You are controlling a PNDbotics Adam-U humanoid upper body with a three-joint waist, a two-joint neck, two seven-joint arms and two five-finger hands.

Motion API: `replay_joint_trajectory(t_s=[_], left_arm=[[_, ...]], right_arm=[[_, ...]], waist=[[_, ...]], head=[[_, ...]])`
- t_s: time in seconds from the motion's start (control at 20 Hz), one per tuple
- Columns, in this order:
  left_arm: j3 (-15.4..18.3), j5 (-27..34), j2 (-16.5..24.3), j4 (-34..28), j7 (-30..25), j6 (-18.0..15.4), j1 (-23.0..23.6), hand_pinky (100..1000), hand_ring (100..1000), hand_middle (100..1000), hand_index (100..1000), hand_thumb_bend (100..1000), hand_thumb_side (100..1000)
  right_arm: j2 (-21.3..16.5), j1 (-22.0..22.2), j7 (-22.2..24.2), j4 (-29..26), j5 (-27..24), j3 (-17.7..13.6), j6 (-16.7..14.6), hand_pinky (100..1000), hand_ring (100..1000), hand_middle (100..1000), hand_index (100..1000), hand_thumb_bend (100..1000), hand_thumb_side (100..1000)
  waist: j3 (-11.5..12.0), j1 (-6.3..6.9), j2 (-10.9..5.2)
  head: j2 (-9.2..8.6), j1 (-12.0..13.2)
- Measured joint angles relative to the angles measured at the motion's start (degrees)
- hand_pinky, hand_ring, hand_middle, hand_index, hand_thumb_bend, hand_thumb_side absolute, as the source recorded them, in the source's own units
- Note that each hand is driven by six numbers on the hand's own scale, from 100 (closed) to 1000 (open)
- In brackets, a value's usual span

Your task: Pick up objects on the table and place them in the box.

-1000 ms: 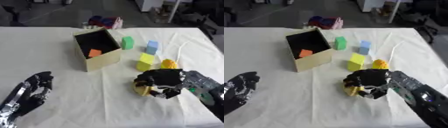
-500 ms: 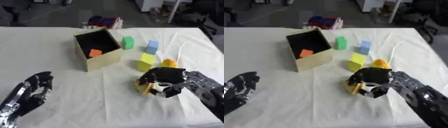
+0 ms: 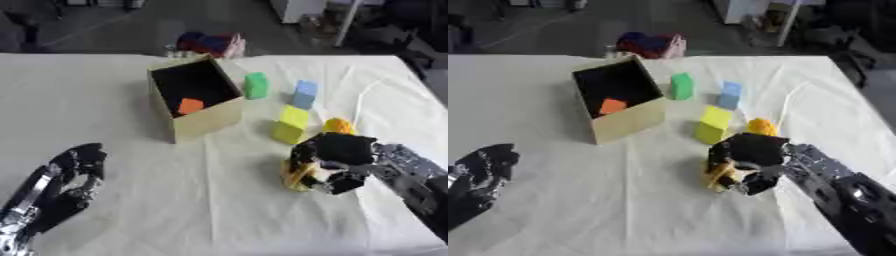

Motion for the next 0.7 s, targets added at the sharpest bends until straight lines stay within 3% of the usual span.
replay_joint_trajectory(t_s=[0.05,0.1,0.4,0.7], left_arm=[[0.0,0.0,0.0,0.0,0.0,0.0,0.0,832,811,730,873,100,461],[0.0,0.0,0.0,0.0,0.0,0.0,0.0,832,811,730,873,100,462],[0.0,0.0,0.0,0.0,0.1,0.1,0.0,833,811,730,873,100,459],[0.0,0.0,0.0,0.0,0.1,0.1,0.1,833,811,729,873,100,458]], right_arm=[[-0.3,0.0,1.4,0.0,-1.4,-0.4,0.3,438,402,386,513,100,452],[-0.6,0.0,2.8,0.0,-3.1,-0.8,0.8,437,399,377,513,100,100],[-2.4,-5.6,8.9,-2.8,-16.3,-5.2,6.5,441,390,374,518,100,100],[-1.3,-17.8,13.9,-3.0,-24.7,-6.1,10.5,446,392,378,525,100,100]], waist=[[0.0,0.00,0.00],[0.0,0.00,0.00],[-0.3,0.00,0.00],[0.1,0.00,-0.01]], head=[[0.00,0.0],[0.00,0.1],[0.00,0.5],[0.00,0.5]])
